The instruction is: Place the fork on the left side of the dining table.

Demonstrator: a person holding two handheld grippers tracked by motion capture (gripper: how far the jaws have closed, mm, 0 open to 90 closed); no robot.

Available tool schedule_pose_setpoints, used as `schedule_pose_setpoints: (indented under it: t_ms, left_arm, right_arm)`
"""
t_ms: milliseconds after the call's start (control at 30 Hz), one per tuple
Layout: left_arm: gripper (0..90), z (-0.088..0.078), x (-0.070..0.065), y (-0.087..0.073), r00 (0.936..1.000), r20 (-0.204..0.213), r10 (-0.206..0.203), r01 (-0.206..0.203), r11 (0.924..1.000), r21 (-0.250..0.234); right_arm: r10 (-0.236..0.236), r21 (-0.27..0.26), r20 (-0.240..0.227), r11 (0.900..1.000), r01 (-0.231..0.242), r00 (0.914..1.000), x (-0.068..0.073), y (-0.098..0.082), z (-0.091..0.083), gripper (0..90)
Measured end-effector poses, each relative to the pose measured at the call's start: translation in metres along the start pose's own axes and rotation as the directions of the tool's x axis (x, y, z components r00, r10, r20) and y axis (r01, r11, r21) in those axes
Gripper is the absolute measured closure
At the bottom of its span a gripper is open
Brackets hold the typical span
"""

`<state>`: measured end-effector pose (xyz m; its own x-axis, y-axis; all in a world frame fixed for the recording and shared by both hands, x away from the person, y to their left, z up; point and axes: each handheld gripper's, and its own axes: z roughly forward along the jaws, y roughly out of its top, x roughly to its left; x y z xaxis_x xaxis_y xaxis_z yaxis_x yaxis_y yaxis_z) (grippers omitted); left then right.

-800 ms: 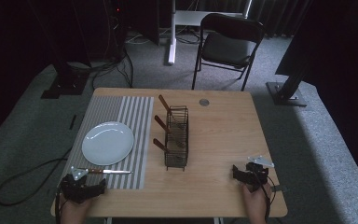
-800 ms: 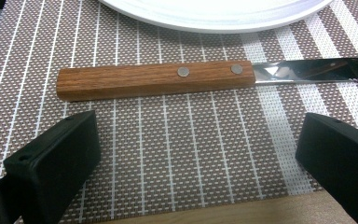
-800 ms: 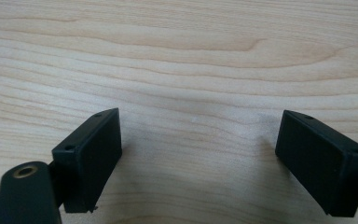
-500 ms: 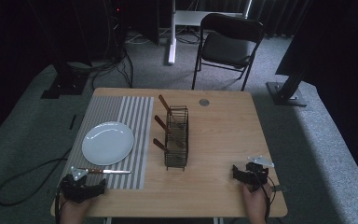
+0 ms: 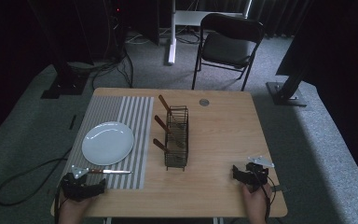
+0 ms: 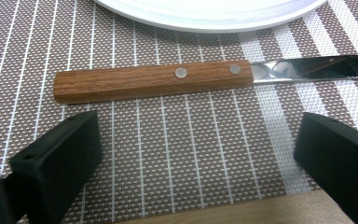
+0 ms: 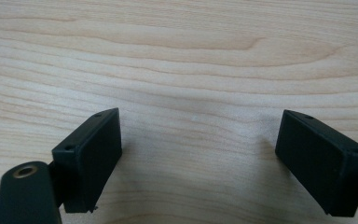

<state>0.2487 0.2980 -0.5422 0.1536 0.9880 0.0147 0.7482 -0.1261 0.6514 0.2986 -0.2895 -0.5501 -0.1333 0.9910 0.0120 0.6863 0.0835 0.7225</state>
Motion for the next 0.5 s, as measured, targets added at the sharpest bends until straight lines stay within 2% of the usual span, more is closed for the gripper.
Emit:
schedule_pose_setpoints:
  t_ms: [100,133,267,367,467,500]
  left_arm:
    - [4.0,-0.001,-0.001,0.001,0.9998,0.015,0.014,-0.014,0.9999,0.005]
    - [4.0,-0.002,-0.001,0.002,0.9994,0.031,0.015,-0.015,0.9998,0.009]
    - [4.0,-0.011,-0.003,0.008,0.9983,0.055,0.021,-0.02,0.9996,-0.018]
    - [4.0,-0.015,-0.007,0.013,0.9958,0.081,0.041,-0.039,0.9987,-0.032]
    - [4.1,-0.015,-0.013,0.016,0.9905,0.112,0.08,-0.076,0.9963,-0.039]
    - [4.1,-0.015,-0.013,0.016,0.9905,0.112,0.08,-0.076,0.9963,-0.039]
  right_arm:
    - [0.0,0.0,0.0,1.0,0.0,1.0,0.0,0.0,0.0,14.0]
    - [0.0,0.0,0.0,1.0,0.0,1.0,0.0,0.0,0.0,14.0]
    - [0.0,-0.001,0.0,1.0,0.0,1.0,0.0,0.0,0.0,14.1]
    - [0.0,-0.001,-0.001,1.0,0.0,1.0,0.0,0.0,0.0,14.0]
    - [0.0,-0.001,-0.001,1.0,0.0,1.0,0.0,0.0,0.0,14.0]
    - [0.0,-0.001,-0.001,1.0,0.0,1.0,0.0,0.0,0.0,14.0]
